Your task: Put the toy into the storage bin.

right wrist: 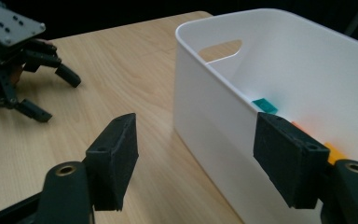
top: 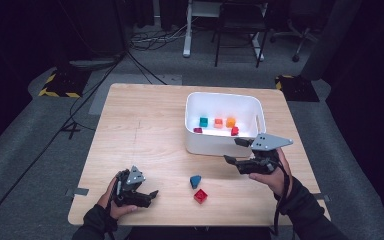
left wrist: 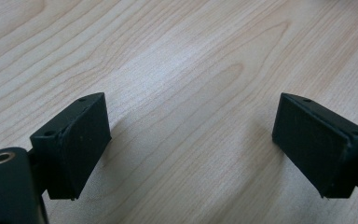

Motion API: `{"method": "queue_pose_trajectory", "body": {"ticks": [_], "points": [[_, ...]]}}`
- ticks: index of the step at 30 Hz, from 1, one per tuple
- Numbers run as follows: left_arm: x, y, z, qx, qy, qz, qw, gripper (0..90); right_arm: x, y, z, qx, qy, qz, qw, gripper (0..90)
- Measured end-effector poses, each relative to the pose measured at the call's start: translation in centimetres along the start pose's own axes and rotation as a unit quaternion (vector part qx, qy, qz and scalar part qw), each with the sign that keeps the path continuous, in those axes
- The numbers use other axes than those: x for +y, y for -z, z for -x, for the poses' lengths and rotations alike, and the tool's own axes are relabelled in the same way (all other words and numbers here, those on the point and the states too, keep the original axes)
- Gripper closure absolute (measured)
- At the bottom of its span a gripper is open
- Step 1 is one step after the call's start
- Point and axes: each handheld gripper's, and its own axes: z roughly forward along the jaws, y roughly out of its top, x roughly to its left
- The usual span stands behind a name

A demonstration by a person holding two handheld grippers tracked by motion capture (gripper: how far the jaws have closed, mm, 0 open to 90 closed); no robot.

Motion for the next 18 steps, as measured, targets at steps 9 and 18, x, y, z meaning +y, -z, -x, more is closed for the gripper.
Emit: {"method": "queue_pose_trajectory", "body": {"ticks": [9, 18], "points": [[0.0, 0.0, 0.0, 0.002, 0.000, 0.001, 1.0000, 11.5, -3.5, -1.7, -2.3, 0.038, -0.005, -0.018, 0.9991, 30.9], [0.0, 0.0, 0.0, 0.003, -0.001, 0.000, 1.0000, 11.5, -6.3, -3.9, -5.2, 0.084, 0.025, -0.050, 0.9949, 29.7]]}}
